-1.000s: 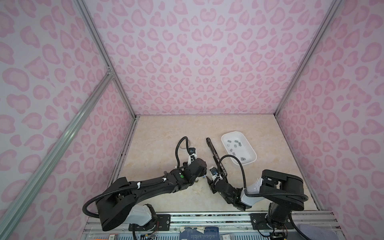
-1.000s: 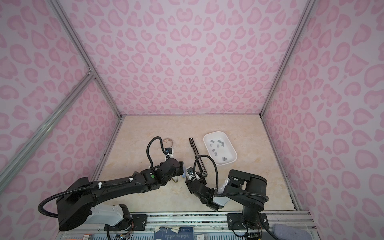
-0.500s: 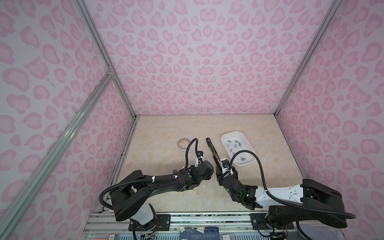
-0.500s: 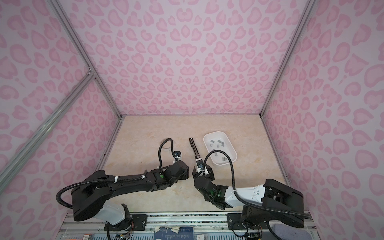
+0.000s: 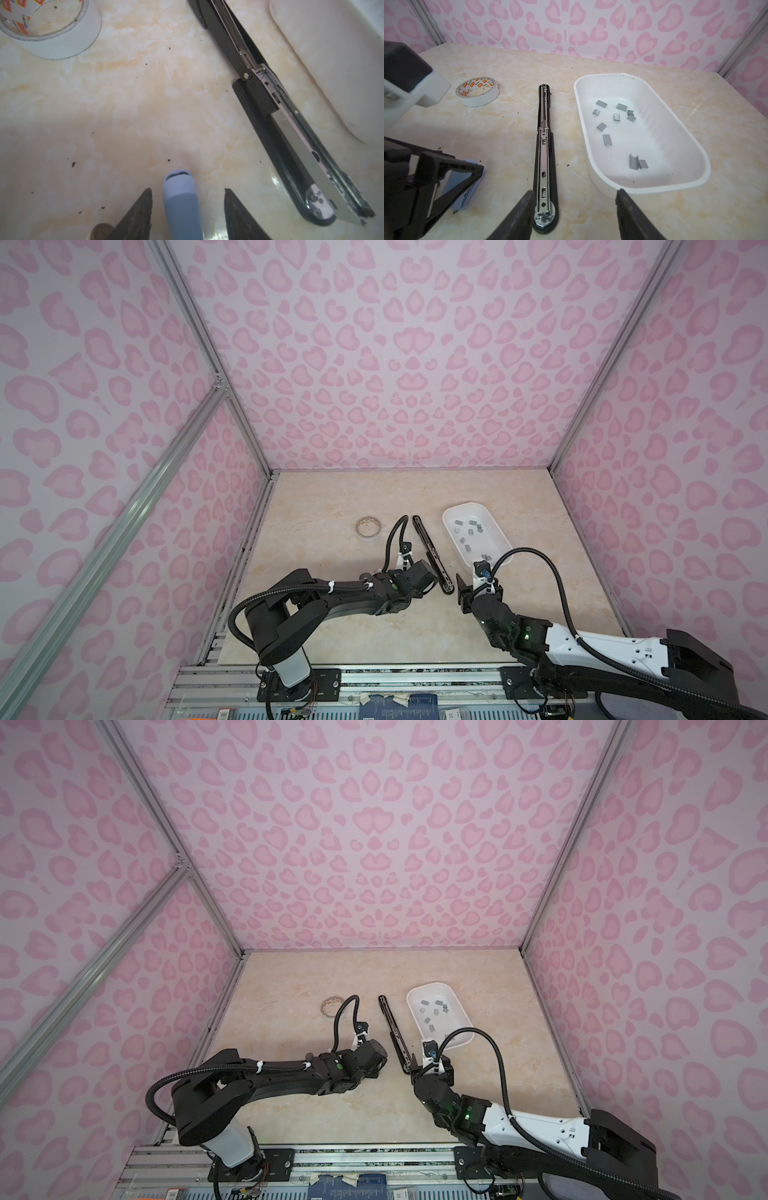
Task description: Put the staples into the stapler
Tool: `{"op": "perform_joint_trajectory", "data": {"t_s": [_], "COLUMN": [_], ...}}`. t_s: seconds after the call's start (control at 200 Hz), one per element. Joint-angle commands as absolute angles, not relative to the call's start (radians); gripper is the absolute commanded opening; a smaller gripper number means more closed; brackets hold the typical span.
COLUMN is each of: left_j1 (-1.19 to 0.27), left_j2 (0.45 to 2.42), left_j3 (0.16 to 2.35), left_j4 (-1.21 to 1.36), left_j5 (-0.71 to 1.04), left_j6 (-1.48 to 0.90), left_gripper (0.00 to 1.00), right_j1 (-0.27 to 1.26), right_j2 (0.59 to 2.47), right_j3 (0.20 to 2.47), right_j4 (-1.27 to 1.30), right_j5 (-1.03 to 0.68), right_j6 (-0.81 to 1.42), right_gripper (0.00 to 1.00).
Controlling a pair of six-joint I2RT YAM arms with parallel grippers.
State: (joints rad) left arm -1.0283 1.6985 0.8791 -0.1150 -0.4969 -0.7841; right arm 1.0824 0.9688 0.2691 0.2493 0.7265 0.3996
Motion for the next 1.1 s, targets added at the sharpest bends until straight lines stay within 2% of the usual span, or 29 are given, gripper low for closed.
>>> {"op": "perform_joint_trajectory", "data": {"t_s": [0.0, 0.16, 0.345, 0.415, 0.455, 0.47, 0.535, 0.67, 0.745, 0.845, 0.98, 1.1], "left_j1": [-1.027, -1.028, -1.026, -1.027, -1.028, -1.028, -1.028, -1.027, -1.027, -1.028, -1.038, -1.040], "left_j2": [1.724, 1.765, 1.782, 1.782, 1.781, 1.780, 1.775, 1.752, 1.714, 1.642, 1.519, 1.413], "left_j3": [0.915, 0.934, 0.938, 0.944, 0.940, 0.939, 0.928, 0.925, 0.890, 0.864, 0.786, 0.730], "left_j4": [-0.145, -0.154, -0.157, -0.161, -0.160, -0.160, -0.147, -0.120, -0.081, -0.041, 0.029, 0.082], "left_j5": [-0.535, -0.533, -0.535, -0.544, -0.543, -0.543, -0.536, -0.501, -0.465, -0.399, -0.307, -0.235], "left_j6": [-0.792, -0.803, -0.803, -0.796, -0.796, -0.796, -0.790, -0.732, -0.693, -0.585, -0.457, -0.371], "left_gripper": [0.54, 0.53, 0.47, 0.39, 0.37, 0.32, 0.27, 0.14, 0.10, 0.04, 0.03, 0.03], "right_j1": [1.070, 1.062, 1.058, 1.047, 1.038, 1.033, 1.009, 0.969, 0.958, 0.920, 0.905, 0.876], "right_j2": [0.999, 1.054, 1.066, 1.067, 1.070, 1.073, 1.083, 1.098, 1.094, 1.085, 1.075, 1.082], "right_j3": [0.286, 0.329, 0.340, 0.337, 0.340, 0.343, 0.355, 0.370, 0.374, 0.370, 0.358, 0.346], "right_j4": [0.248, 0.229, 0.228, 0.225, 0.216, 0.210, 0.188, 0.173, 0.162, 0.188, 0.251, 0.325], "right_j5": [0.656, 0.662, 0.657, 0.654, 0.648, 0.643, 0.610, 0.545, 0.525, 0.415, 0.315, 0.199], "right_j6": [0.387, 0.403, 0.419, 0.448, 0.473, 0.482, 0.517, 0.542, 0.566, 0.563, 0.533, 0.534], "right_gripper": [0.63, 0.63, 0.63, 0.63, 0.63, 0.63, 0.63, 0.60, 0.60, 0.60, 0.59, 0.52]}}
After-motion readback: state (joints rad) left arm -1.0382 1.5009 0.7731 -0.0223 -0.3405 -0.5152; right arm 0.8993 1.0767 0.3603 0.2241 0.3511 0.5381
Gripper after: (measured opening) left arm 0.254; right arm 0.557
